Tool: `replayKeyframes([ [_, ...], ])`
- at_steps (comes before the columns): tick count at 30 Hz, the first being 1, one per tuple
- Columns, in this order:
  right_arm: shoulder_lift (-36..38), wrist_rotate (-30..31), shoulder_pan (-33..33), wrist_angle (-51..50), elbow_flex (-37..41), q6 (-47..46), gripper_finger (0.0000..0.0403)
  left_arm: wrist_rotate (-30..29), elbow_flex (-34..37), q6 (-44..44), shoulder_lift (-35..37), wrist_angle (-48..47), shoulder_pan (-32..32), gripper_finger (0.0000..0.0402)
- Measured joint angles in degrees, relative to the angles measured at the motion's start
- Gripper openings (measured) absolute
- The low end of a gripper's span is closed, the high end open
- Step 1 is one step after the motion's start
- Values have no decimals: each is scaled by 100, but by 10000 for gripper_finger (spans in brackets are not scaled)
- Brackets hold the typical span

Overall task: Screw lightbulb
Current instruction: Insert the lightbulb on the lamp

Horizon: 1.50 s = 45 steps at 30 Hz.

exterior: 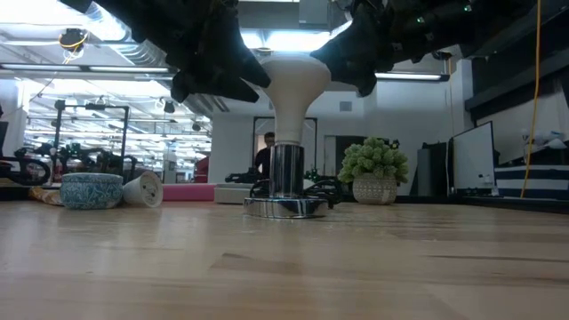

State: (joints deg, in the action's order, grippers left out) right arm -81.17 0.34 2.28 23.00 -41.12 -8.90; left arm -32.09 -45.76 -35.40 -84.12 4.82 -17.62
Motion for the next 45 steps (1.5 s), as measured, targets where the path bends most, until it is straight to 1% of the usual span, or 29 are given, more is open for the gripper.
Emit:
replayKeyframes([
  [3,75,158,0,-103,1,18,179,3,0,49,0,14,-38,155],
  [11,88,205,0,-118,2,34,179,9,0,70,0,35,-53,155],
  [18,113,243,-2,-59,0,144,179,218,-1,70,0,55,-233,155],
  [22,306,499,-7,-66,-4,338,179,228,-1,70,0,66,-358,155],
  [27,709,524,-7,-115,-8,544,179,228,-2,70,0,63,-425,155],
  [30,1021,568,-7,-312,-13,640,179,228,-2,52,0,63,-442,155],
  [35,1600,1168,-7,-690,-13,648,179,228,-2,-192,0,57,-440,155],
  [40,1888,1976,-7,-822,-13,635,179,228,-2,-212,0,128,-438,155],
  [42,1930,2154,-7,-816,-13,635,179,228,-2,-168,0,195,-440,155],
  [45,1927,2257,-7,-831,-13,637,179,246,-2,52,0,209,-476,155],
])
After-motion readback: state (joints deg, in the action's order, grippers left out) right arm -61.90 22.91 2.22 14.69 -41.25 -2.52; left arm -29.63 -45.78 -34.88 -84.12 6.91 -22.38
